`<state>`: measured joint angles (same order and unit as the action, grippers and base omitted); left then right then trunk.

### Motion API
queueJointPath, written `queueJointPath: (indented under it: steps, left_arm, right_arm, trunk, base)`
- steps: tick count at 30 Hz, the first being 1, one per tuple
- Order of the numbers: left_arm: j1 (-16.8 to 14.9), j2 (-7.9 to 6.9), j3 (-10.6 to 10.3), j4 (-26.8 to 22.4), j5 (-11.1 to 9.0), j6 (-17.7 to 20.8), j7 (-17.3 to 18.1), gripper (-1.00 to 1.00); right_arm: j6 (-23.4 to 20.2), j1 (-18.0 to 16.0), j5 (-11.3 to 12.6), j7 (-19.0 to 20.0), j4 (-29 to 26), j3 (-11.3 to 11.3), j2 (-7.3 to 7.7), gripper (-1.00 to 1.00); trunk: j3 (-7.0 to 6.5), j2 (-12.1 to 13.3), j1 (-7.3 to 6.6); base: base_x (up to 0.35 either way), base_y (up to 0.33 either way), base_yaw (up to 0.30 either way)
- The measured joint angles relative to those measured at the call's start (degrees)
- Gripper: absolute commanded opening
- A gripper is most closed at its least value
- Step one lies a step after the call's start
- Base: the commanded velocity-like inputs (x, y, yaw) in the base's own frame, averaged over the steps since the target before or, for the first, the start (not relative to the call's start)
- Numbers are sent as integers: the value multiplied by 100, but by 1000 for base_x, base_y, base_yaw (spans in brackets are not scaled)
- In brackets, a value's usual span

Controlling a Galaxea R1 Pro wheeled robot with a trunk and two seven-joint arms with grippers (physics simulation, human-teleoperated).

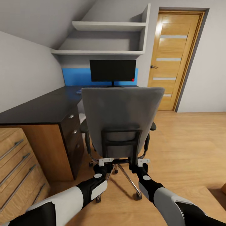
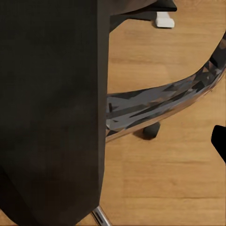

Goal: In the bedroom, organize the workspace by keeping the computer under the desk, ensuring the monitor is on the desk, placing the keyboard on the desk next to the monitor, placing the mouse on the desk next to the keyboard, moving the folder from the swivel chair onto the desk next to the mouse, stacking the notebook on top of the folder with the pen on top of the notebook, and positioning the swivel chair next to the desk.

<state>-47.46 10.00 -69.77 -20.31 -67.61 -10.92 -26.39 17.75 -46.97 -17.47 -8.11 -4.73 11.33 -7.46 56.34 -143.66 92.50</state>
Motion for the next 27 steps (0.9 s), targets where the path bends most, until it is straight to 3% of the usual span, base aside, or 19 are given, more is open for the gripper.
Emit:
queueJointPath:
  steps: [27]
  left_arm:
    - [0, 0, -1, -5, -6, -12, 0, 100]
  right_arm:
    - [1, 0, 4, -2, 0, 10, 0, 100]
  trunk:
    - [0, 0, 0]
  base:
    - [320, 0, 3]
